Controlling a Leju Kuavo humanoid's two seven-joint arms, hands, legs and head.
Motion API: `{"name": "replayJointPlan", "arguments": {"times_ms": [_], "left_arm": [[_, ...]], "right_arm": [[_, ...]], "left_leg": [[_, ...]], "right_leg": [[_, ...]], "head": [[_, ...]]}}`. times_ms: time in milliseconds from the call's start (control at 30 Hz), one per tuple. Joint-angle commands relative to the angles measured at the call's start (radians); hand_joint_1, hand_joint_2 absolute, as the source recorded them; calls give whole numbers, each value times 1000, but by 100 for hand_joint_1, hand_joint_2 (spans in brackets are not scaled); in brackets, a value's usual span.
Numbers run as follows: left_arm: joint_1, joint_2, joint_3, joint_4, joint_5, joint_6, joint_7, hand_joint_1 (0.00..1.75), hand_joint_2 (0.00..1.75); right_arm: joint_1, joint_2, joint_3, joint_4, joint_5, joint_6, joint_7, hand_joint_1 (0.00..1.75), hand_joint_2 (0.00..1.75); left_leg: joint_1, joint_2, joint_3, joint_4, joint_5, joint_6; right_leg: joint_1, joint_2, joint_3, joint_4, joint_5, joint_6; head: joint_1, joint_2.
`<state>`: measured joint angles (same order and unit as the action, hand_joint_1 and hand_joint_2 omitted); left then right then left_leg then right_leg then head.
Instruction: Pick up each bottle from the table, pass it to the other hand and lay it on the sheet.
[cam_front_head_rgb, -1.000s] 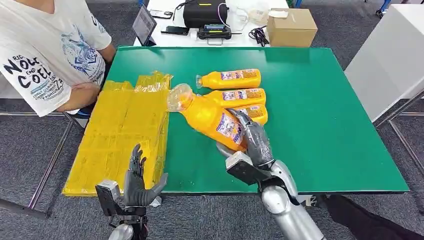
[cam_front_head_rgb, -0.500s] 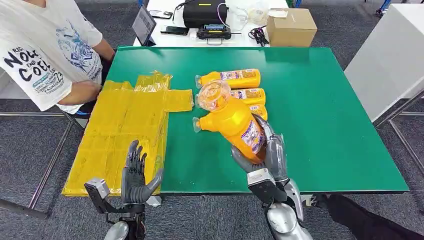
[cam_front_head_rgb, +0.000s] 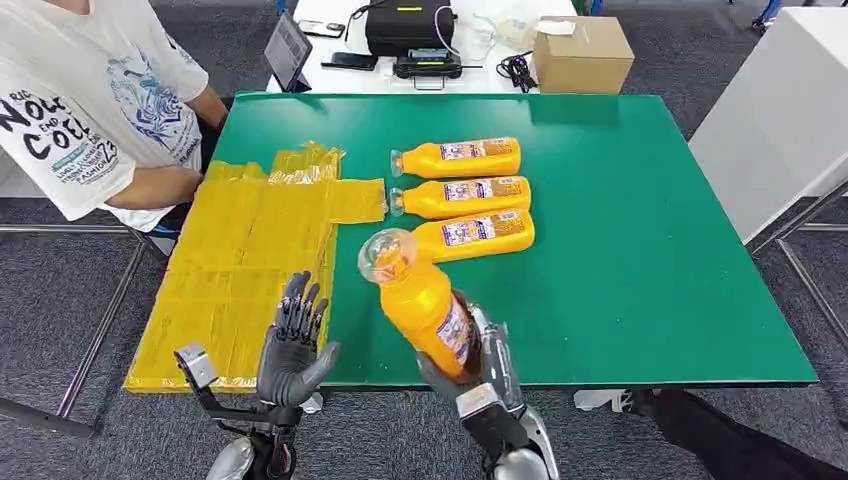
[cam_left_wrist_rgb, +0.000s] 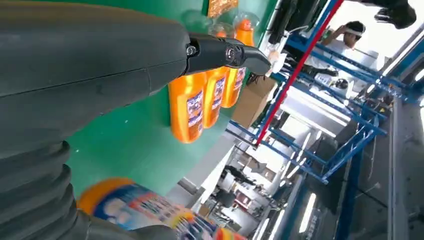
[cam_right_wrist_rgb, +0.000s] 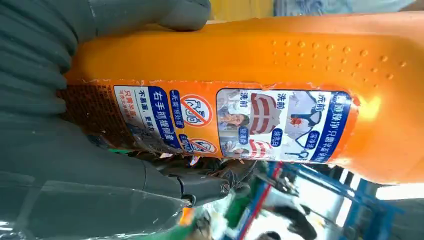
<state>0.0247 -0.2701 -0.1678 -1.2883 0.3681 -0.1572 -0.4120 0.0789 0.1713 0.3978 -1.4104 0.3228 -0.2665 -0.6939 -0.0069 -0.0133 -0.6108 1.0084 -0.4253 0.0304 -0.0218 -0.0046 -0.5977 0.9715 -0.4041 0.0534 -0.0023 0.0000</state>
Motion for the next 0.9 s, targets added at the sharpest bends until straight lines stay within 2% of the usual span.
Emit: {"name": "replayJointPlan", "arguments": {"times_ms": [33, 367, 700, 800, 900], "left_arm": [[-39, 45, -45, 99, 4, -4, 10, 0, 175], [-29, 44, -61, 100, 2, -11, 12, 0, 175], [-9, 54, -78, 69, 44, -96, 2, 0, 175], [8, 52, -82, 28, 48, -125, -7, 0, 175], [10, 51, -83, 24, 48, -125, -7, 0, 175]], "right_arm": [[-101, -6, 237, 288, -25, -89, -4, 175, 175], [-137, 3, 283, 331, -46, -83, -4, 175, 175], [-124, -1, 239, 297, -111, -17, -4, 175, 175], [-112, 9, 158, 254, -147, 35, -4, 175, 175], [-111, 4, 154, 249, -149, 40, -4, 175, 175]], "left_leg": [[2, 4, 6, -2, -2, -2], [1, 2, 3, -1, -1, -2], [1, 1, 4, -1, -2, -2], [1, 2, 4, 0, -2, -2], [0, 1, 2, 0, -1, -1]], "right_leg": [[2, 4, 5, -3, 0, -2], [1, 1, 3, -1, 0, -2], [1, 1, 5, -1, -1, -2], [1, 1, 4, 0, -1, -2], [0, 1, 2, -1, 0, -1]], "head": [[0, 0], [0, 0], [0, 0], [0, 0], [0, 0]]}}
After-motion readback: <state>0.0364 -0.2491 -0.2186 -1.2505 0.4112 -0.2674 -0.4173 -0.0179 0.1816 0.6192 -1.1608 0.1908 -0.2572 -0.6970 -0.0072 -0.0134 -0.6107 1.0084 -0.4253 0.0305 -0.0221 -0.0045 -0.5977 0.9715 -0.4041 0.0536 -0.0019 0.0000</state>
